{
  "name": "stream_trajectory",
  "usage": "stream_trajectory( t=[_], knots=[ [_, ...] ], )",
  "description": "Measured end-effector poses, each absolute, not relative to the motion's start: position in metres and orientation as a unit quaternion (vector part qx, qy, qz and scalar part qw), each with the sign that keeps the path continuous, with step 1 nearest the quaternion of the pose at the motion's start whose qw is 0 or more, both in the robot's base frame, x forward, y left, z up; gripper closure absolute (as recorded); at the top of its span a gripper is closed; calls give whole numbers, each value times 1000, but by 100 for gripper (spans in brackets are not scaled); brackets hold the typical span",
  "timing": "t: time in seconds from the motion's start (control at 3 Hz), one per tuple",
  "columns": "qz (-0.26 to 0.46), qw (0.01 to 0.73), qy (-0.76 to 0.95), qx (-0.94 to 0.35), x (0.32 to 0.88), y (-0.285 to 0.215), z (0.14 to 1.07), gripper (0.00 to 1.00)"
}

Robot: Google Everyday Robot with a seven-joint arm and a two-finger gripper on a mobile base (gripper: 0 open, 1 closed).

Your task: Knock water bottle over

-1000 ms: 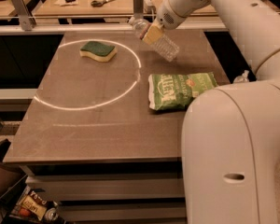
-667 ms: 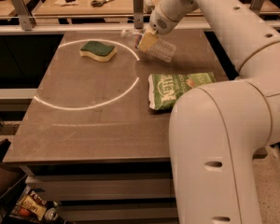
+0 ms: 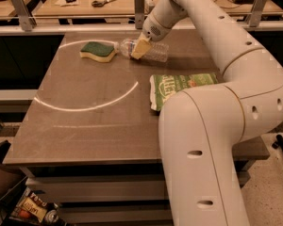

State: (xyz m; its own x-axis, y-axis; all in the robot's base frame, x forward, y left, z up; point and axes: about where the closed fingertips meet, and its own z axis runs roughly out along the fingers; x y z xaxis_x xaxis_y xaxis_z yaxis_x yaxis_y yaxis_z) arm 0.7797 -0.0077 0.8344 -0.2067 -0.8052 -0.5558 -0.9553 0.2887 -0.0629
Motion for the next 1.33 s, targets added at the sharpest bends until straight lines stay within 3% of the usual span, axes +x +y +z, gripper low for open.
stream_trajectory(
  t=[0.33,1.33],
  knots=[
    [149,252,762,-577,780,-8,838,82],
    [151,249,762,-578,780,-4,833,13]
  ],
)
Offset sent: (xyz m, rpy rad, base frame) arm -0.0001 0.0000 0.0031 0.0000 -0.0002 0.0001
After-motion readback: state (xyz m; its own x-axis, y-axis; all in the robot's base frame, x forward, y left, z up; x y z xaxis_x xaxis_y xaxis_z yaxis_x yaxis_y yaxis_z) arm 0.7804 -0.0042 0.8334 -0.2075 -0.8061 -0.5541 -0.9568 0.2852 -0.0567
